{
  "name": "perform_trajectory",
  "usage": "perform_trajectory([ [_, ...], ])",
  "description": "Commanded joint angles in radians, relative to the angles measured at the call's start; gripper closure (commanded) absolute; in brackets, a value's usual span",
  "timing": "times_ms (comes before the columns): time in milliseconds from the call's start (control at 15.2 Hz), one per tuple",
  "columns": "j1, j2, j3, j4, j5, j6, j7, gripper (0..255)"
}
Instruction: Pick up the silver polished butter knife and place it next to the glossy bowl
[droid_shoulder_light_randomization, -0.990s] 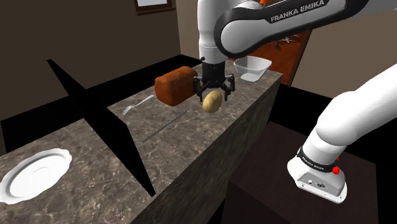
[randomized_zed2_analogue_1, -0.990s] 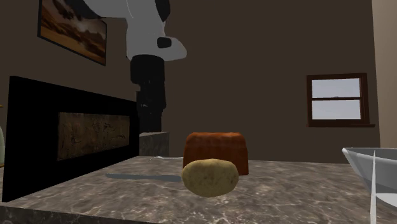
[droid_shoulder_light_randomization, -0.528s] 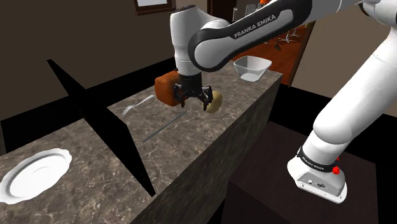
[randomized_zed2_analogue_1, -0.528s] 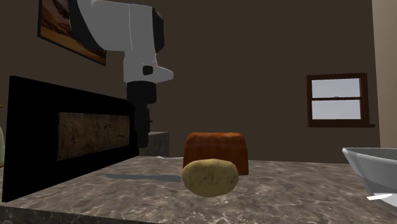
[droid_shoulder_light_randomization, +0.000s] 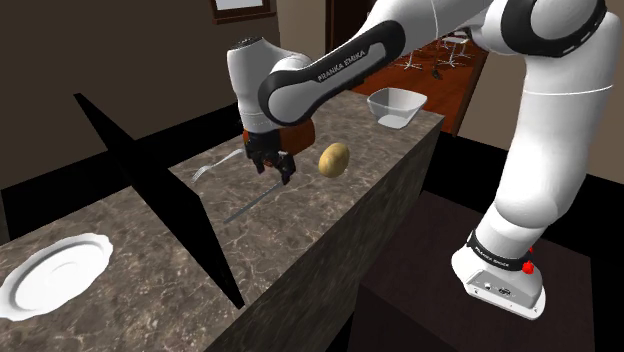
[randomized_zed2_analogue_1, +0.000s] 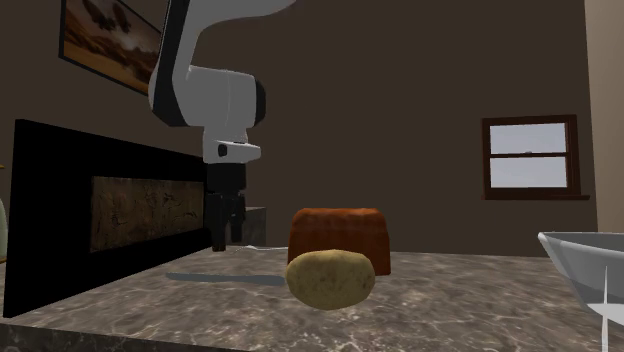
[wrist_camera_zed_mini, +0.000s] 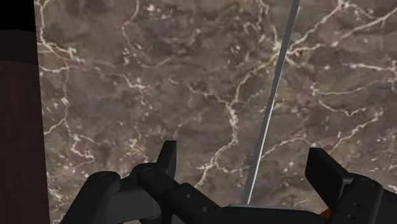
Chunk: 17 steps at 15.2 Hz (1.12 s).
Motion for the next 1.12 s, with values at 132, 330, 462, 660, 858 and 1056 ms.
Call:
perform_trajectory([
  [132,0.054,0.126,-0.048,0.109,-0.072,-0.006,0.131,0],
  [330,0.057,0.141,-0.055,0.089,-0.085,0.027,0.139,0],
  [462,0.059,0.153,-0.06,0.076,-0.095,0.048,0.145,0],
  [660,0.061,0.162,-0.065,0.067,-0.102,0.065,0.149,0],
  [858,0.061,0.162,-0.065,0.067,-0.102,0.065,0.15,0],
  [1056,0.061,0.162,-0.065,0.067,-0.102,0.065,0.149,0],
])
